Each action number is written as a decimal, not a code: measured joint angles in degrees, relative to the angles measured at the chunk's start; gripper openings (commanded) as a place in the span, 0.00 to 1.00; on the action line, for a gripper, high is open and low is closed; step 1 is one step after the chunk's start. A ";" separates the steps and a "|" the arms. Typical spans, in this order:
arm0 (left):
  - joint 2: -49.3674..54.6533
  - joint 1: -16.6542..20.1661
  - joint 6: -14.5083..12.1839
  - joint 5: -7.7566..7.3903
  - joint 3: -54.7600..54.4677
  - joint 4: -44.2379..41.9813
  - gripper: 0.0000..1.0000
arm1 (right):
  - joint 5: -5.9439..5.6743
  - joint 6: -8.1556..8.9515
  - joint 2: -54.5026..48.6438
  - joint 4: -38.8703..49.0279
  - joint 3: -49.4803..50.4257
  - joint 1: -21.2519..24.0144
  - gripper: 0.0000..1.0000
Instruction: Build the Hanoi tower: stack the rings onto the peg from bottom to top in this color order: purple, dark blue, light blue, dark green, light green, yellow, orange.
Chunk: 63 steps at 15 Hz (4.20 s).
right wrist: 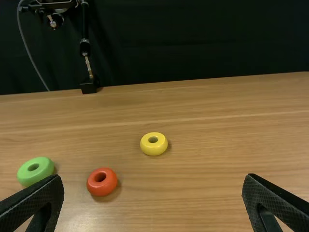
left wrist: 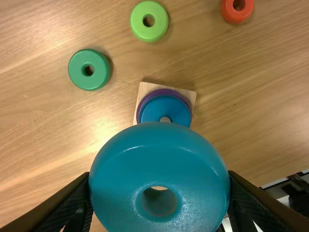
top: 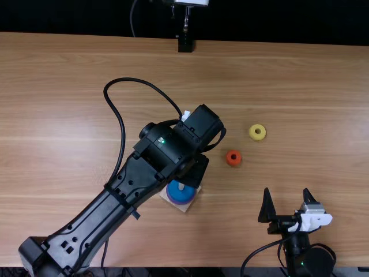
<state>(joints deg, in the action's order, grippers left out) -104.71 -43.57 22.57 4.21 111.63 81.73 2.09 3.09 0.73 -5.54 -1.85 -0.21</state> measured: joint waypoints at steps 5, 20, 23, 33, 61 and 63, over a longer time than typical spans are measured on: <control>-1.01 -1.11 0.09 -0.02 0.00 -0.02 0.00 | 0.00 0.00 0.00 0.00 0.00 0.00 1.00; -1.05 -1.84 0.15 -0.13 -5.22 -0.85 0.02 | 0.00 0.02 0.00 0.00 0.00 0.00 1.00; -1.05 -1.81 0.15 -1.33 -5.22 -0.74 1.00 | 0.02 -0.04 0.00 0.02 0.00 0.00 1.00; -1.03 1.25 0.11 -8.00 -7.56 -1.20 1.00 | 0.00 0.00 0.00 0.00 0.00 0.00 1.00; -17.22 17.40 -23.50 -2.47 -15.28 -20.79 1.00 | 0.02 0.00 0.00 0.02 0.00 0.00 1.00; -18.23 17.42 -23.85 -2.43 -15.28 -22.23 1.00 | 0.00 0.00 0.00 0.00 0.00 0.00 1.00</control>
<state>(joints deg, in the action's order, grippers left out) -122.93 -26.15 -1.28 1.78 96.36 59.51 2.09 3.09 0.73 -5.54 -1.85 -0.21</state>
